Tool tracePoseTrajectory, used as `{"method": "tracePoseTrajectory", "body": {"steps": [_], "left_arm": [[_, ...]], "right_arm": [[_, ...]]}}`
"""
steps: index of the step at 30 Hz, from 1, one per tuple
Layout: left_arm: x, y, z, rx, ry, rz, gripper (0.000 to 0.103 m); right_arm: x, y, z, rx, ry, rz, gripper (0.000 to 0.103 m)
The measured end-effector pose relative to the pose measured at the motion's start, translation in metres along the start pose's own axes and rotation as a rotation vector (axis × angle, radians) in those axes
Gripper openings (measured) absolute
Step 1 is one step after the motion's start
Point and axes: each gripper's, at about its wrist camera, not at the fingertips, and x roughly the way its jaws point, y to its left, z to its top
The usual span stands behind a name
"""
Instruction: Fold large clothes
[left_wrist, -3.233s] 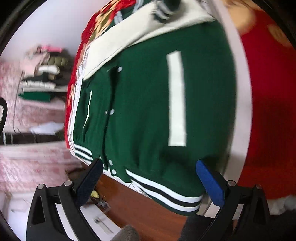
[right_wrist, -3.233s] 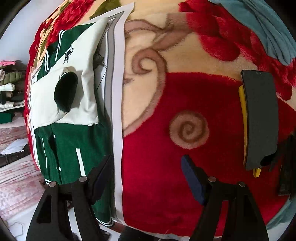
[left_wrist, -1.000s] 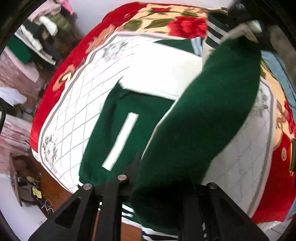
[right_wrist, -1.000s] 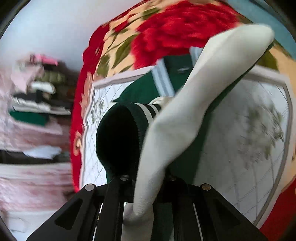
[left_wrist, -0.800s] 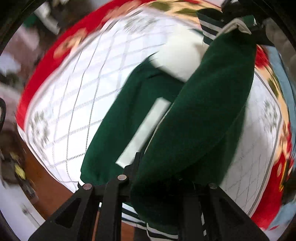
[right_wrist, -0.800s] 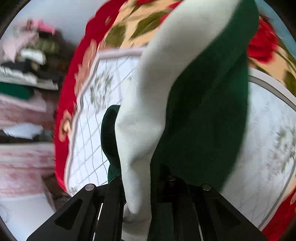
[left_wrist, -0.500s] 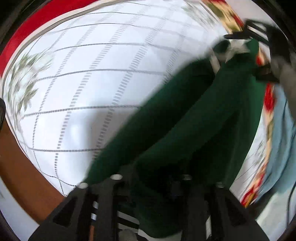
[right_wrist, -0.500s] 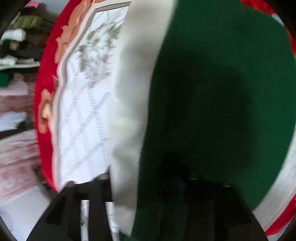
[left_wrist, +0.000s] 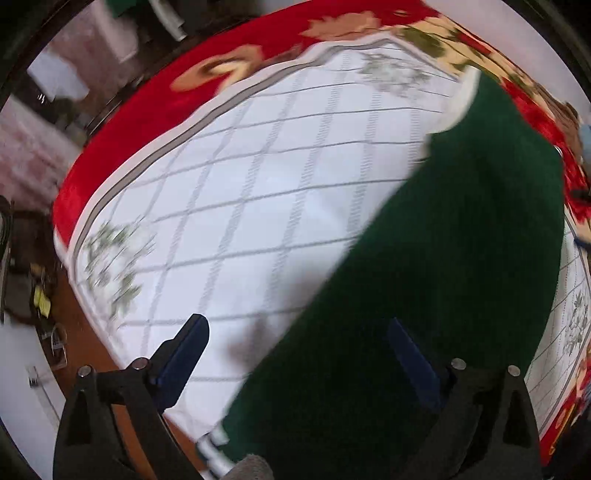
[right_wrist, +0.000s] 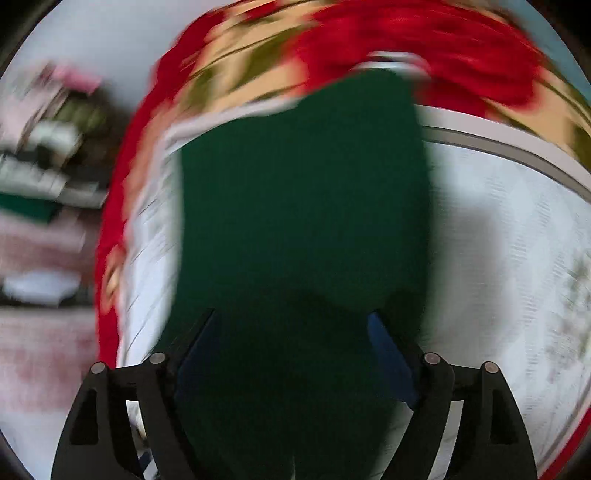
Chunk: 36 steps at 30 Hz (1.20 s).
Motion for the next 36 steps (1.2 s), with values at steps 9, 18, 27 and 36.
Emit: {"method": "tracePoseTrajectory", "body": {"steps": [9, 18, 27, 36], "left_arm": [[0.058, -0.066, 0.04, 0.176, -0.009, 0.108, 0.1], [0.063, -0.093, 0.057, 0.332, -0.027, 0.115, 0.103], [0.025, -0.154, 0.036, 0.382, 0.028, -0.013, 0.103], [0.025, -0.203, 0.038, 0.358, -0.01, -0.019, 0.103]], "right_arm": [[0.087, -0.056, 0.058, 0.052, 0.042, 0.42, 0.053], [0.006, -0.111, -0.004, 0.314, -0.097, 0.452, 0.018], [-0.058, -0.227, -0.154, 0.529, 0.063, 0.059, 0.053], [-0.151, -0.183, -0.131, 0.369, -0.113, -0.09, 0.055]]}}
